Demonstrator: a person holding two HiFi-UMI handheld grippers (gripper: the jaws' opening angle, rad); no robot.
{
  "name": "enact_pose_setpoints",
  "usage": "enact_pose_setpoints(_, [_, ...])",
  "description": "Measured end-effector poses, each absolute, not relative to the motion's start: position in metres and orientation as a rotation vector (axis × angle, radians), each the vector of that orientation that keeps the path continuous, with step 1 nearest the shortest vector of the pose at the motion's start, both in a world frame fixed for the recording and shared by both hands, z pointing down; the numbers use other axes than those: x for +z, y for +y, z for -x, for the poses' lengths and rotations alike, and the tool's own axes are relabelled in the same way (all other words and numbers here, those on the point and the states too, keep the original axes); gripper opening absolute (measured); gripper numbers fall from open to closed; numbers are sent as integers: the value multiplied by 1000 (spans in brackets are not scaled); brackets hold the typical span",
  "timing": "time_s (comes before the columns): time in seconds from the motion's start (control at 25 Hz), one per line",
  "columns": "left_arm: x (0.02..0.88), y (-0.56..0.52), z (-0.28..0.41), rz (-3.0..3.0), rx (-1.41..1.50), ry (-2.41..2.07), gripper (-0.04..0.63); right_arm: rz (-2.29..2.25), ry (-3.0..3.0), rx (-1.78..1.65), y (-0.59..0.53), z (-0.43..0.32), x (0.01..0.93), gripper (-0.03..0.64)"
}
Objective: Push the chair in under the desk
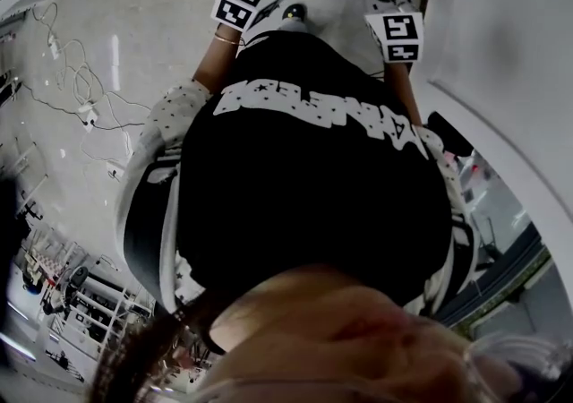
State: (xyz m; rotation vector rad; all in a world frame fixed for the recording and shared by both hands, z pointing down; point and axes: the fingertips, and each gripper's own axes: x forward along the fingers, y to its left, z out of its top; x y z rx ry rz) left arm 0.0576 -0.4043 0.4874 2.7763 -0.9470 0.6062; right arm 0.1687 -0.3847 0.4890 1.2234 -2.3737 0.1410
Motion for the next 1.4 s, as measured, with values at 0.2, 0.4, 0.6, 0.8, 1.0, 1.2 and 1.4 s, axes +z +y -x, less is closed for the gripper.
enact_pose_setpoints(0.2, [461, -406, -57, -2833, 490, -975, 44, -1289, -2472, 194, -390, -164, 467, 44])
enact_pose_setpoints(0.4, [438, -405, -61, -2863, 360, -975, 43, -1354, -2571, 258, -394, -165, 443, 40])
enact_pose_setpoints(0.6, [419, -405, -62, -2877, 269, -989, 43, -1369, -2604, 255, -395, -165, 429, 38])
enact_pose_setpoints(0.8, [417, -405, -60, -2888, 270, -995, 43, -1354, -2603, 243, -395, -160, 427, 32])
enact_pose_setpoints(1.0, [418, -405, -59, -2888, 277, -1005, 43, -1327, -2606, 237, -396, -157, 427, 31])
enact_pose_setpoints(1.2, [416, -404, -57, -2884, 278, -1016, 43, -1319, -2615, 238, -396, -154, 426, 31])
enact_pose_setpoints(1.4, [418, -400, -57, -2887, 284, -1014, 43, -1314, -2616, 237, -391, -154, 426, 31])
